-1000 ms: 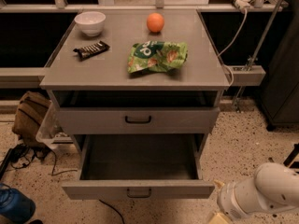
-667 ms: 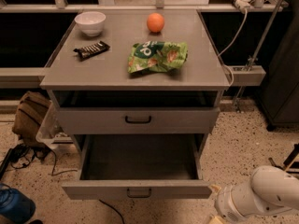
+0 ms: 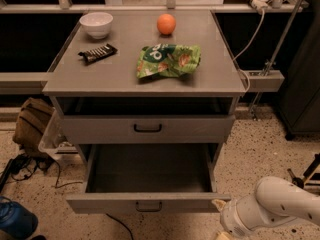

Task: Close middle drawer

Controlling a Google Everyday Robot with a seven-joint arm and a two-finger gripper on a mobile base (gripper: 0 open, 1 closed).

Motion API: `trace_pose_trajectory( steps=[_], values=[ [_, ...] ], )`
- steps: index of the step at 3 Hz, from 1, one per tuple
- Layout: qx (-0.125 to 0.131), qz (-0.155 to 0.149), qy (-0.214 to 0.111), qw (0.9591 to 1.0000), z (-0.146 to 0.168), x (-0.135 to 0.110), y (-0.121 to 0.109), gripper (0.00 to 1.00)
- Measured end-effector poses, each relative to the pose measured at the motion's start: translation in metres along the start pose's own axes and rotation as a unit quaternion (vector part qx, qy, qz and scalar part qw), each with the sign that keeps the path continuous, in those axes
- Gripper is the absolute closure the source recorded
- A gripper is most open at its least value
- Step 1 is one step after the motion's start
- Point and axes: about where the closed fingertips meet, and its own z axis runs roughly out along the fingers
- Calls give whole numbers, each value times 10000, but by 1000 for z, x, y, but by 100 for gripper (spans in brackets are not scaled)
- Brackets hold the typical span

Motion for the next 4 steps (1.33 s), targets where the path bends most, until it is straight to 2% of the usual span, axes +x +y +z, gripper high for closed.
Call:
trace_pose_trajectory(
  steps=[2,3,4],
  values=[
    [-702,-605,-29,9957,70,-20,7,0],
    [-831,-858,20,9928,88,-34,-1,0],
    [-807,-1220,5,9892,101,-57,-24,0]
  ],
)
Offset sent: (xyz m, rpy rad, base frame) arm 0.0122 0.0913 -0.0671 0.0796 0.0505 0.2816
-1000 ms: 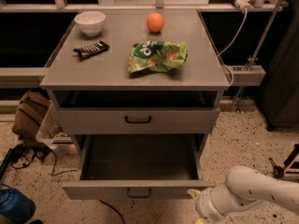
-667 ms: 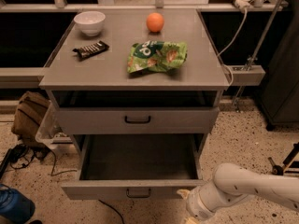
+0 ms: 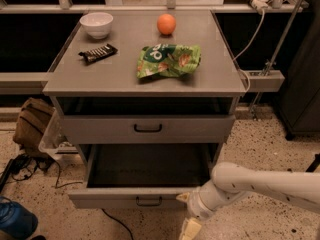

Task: Close middle drawer

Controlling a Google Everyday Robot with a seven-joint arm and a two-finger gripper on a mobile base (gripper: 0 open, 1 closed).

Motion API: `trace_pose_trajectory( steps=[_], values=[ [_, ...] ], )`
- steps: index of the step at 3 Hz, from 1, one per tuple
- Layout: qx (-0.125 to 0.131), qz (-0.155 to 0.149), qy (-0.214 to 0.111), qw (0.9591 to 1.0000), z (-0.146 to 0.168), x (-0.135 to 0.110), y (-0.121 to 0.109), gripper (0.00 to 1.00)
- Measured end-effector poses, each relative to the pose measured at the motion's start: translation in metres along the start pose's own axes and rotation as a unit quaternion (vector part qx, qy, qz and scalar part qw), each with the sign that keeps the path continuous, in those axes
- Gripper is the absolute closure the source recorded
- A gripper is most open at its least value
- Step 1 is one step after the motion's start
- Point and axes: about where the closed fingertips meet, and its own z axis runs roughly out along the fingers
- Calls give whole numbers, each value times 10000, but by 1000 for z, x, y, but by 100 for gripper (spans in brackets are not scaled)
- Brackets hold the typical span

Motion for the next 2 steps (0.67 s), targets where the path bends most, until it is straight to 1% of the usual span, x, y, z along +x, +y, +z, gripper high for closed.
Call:
trace_pose_trajectory(
  steps=[1,2],
  values=[
    [33,-251,-45,9997,5,-20,-33,0],
    [33,-251,-45,9997,5,-20,-33,0]
  ],
)
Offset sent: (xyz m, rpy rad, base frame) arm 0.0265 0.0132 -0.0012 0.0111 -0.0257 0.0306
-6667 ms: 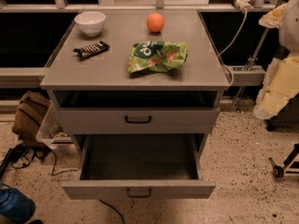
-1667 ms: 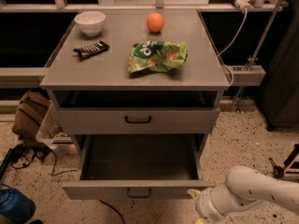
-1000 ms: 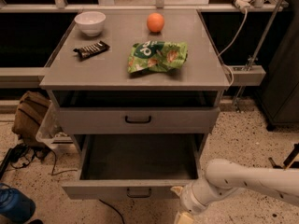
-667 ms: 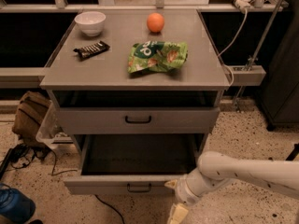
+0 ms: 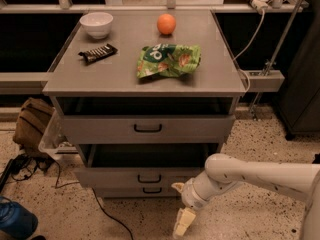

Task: Close middle drawer

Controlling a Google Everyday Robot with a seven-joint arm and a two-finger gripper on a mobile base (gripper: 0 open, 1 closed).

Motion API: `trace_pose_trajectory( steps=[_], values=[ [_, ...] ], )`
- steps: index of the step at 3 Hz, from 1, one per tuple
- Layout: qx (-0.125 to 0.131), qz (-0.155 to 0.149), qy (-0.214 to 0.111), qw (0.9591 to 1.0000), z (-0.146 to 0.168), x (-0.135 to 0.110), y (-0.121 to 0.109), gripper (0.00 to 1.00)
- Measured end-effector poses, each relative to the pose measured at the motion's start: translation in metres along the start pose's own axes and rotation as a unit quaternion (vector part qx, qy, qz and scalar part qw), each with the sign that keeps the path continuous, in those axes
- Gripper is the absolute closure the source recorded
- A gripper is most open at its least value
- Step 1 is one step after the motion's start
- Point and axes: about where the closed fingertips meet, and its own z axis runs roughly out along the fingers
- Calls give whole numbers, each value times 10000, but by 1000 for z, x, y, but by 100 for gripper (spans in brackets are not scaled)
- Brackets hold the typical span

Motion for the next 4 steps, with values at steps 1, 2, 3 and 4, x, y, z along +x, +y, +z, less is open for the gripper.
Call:
trace_pose_trajectory(
  steps=[1,2,3,4],
  values=[
    [92,-87,8,9999,-2,-3,-13,0],
    [263,-153,-95,9995,-8,-8,-42,0],
    [414,-219,-205,9987,-14,-13,-66,0],
    [665,-333,-517,9959,-20,-17,-106,0]
  ],
)
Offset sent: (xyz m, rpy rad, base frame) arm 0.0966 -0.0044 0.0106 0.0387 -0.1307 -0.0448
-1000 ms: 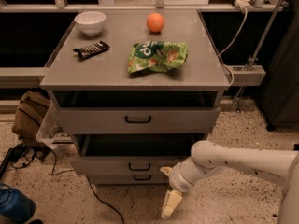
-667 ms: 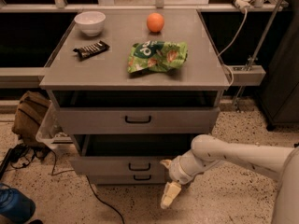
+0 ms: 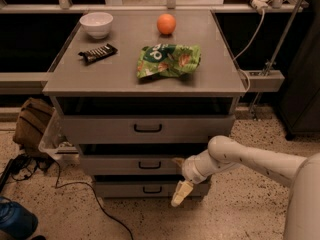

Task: Close middle drawer

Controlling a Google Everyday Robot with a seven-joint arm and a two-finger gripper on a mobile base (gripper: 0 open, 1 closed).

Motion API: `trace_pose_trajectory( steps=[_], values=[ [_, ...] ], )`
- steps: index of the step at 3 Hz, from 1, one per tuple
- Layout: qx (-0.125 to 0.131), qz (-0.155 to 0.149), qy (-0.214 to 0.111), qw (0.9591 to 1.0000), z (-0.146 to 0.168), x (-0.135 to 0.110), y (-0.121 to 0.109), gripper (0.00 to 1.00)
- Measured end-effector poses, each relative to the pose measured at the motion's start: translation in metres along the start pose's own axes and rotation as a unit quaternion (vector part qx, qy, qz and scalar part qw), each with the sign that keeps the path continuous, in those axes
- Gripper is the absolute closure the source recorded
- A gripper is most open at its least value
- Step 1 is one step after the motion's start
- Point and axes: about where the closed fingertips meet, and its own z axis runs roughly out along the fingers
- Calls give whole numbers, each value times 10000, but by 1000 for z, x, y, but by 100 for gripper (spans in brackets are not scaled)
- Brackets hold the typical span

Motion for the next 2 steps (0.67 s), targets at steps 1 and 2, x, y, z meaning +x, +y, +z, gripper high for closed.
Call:
trace_pose_trajectory(
  steps=[1,2],
  values=[
    [-1,5,-5,10000,0,0,1,0],
    [151,198,-55,9997,-8,12,12,0]
  ],
)
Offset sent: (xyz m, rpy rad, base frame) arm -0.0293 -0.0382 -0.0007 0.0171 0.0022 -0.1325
